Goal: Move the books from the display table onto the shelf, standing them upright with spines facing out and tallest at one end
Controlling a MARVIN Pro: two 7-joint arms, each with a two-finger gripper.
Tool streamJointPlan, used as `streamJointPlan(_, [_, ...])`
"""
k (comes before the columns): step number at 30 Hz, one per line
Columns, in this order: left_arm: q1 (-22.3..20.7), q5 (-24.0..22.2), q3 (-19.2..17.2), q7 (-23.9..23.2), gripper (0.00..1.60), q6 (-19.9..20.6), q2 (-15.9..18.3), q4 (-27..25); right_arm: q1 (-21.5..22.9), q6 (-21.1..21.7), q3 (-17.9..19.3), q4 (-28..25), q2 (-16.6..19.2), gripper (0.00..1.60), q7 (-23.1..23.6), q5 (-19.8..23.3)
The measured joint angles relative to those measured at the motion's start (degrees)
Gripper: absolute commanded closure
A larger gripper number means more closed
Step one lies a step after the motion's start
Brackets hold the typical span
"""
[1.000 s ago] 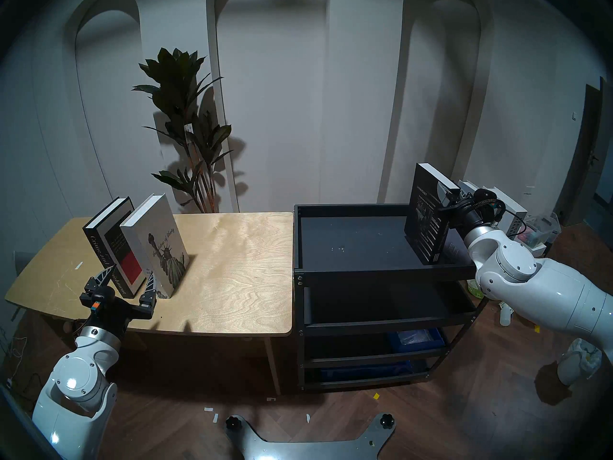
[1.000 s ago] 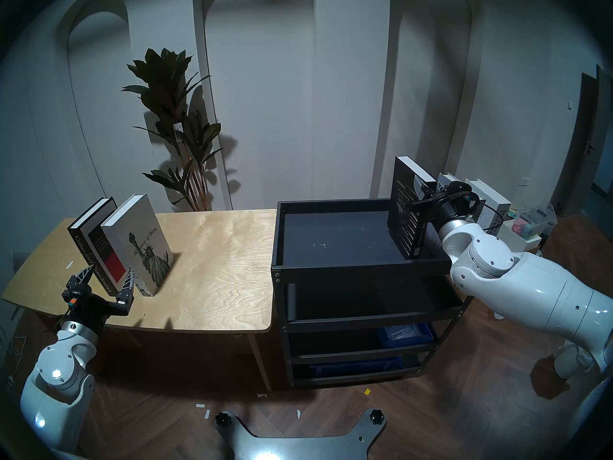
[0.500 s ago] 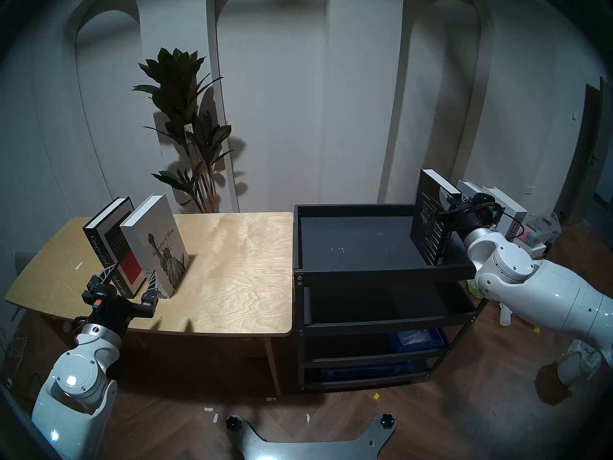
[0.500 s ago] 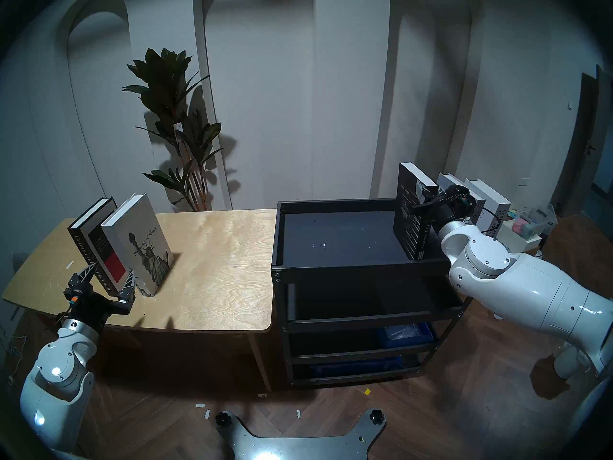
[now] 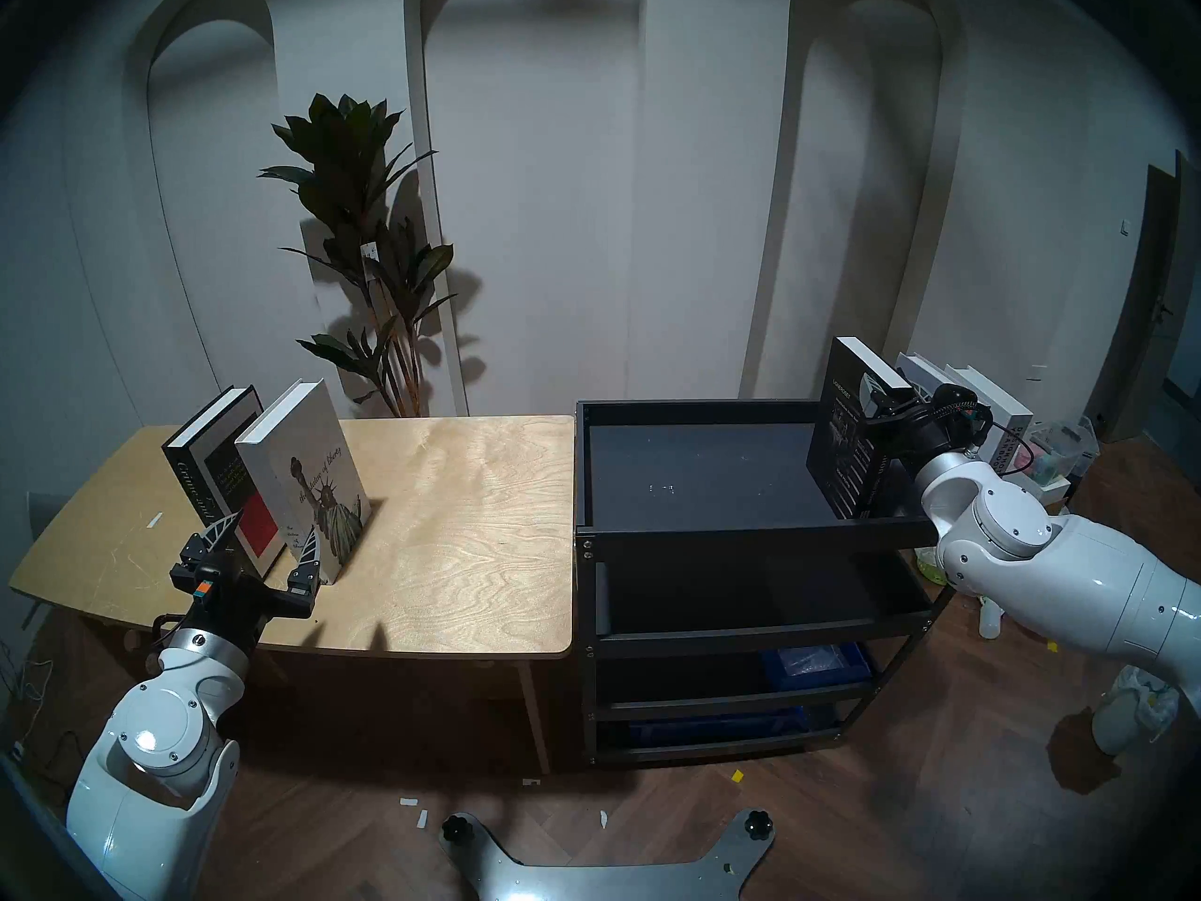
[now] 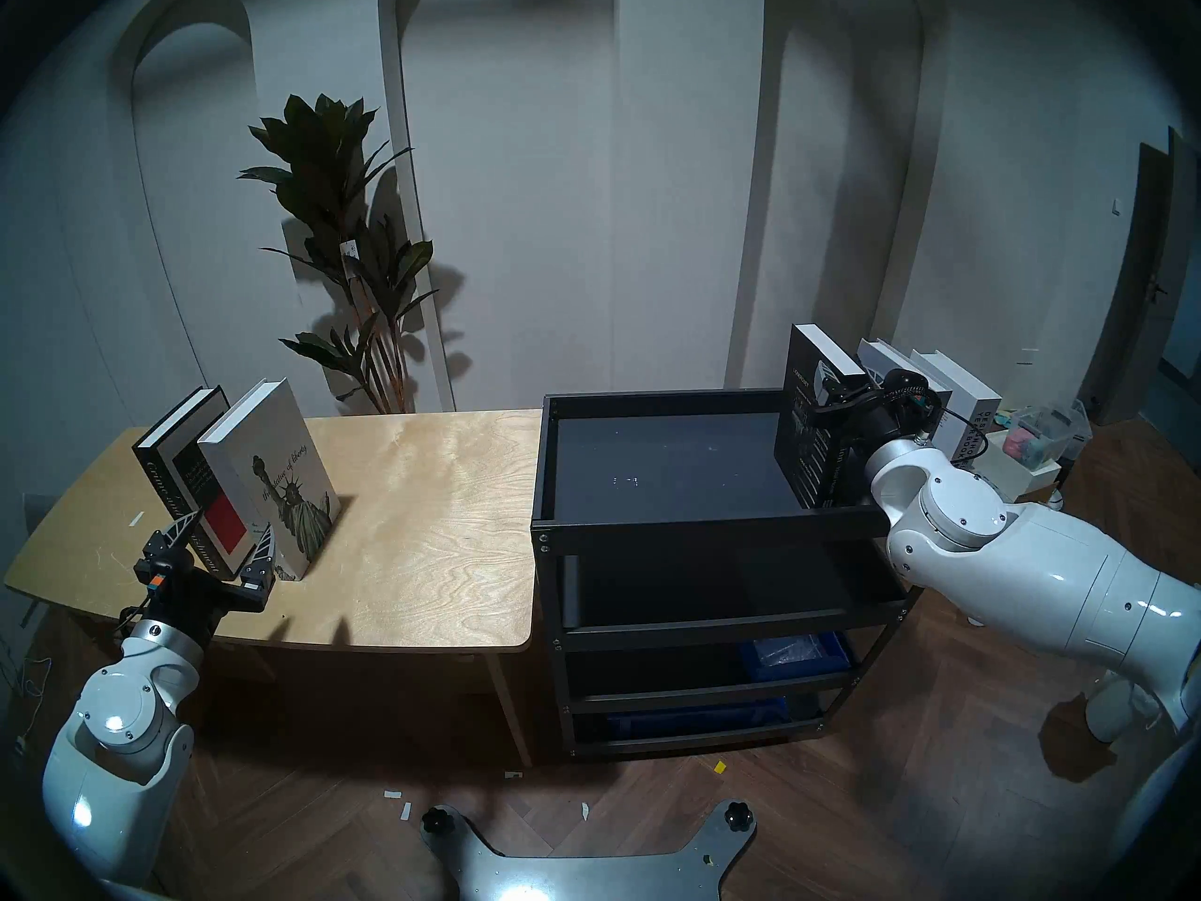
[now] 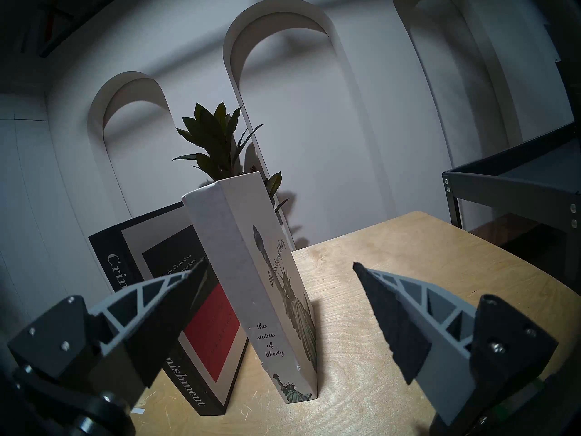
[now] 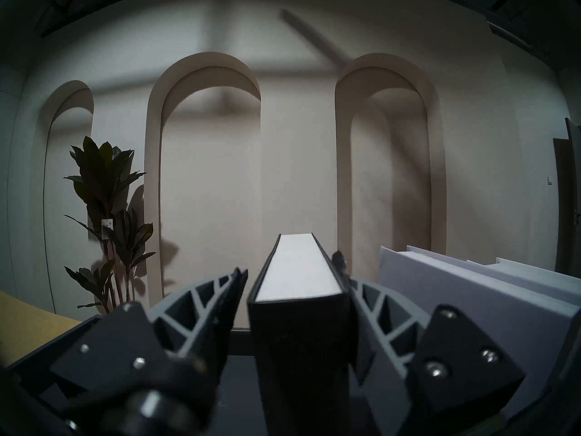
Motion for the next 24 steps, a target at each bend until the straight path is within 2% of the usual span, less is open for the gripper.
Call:
streamJointPlan(3, [0.04,0.14,-0.05,0.18,0.00,-0.03,0.00,-0.32,-0.12,-0.40,-0.02,-0.21,0.27,0.29,0.00,0.26])
streamJointPlan(5, [0.07,0.22,-0.06,0.24,0.00,-0.03,0.00,-0.54,-0.20,-0.62,-0.04,-0.36,0.45,0.03,-0.07,0.38])
streamJointPlan(6, [0.10,0.28,-0.06,0.29,0.00,-0.04,0.00,-0.70,-0.26,-0.83,-0.05,-0.48,0.62,0.00,-0.21,0.48])
streamJointPlan(18, [0.59,0.61,-0.06,0.40,0.00,-0.12,-0.01,-1.42,-0.57,-3.25,0.56,-3.63,4.08,0.00,-2.72,1.83])
streamJointPlan(24, [1.20,0.62,-0.11,0.40,0.00,-0.23,-0.02,-1.71,-0.54,-6.14,2.68,-6.01,7.08,0.00,-4.95,2.15])
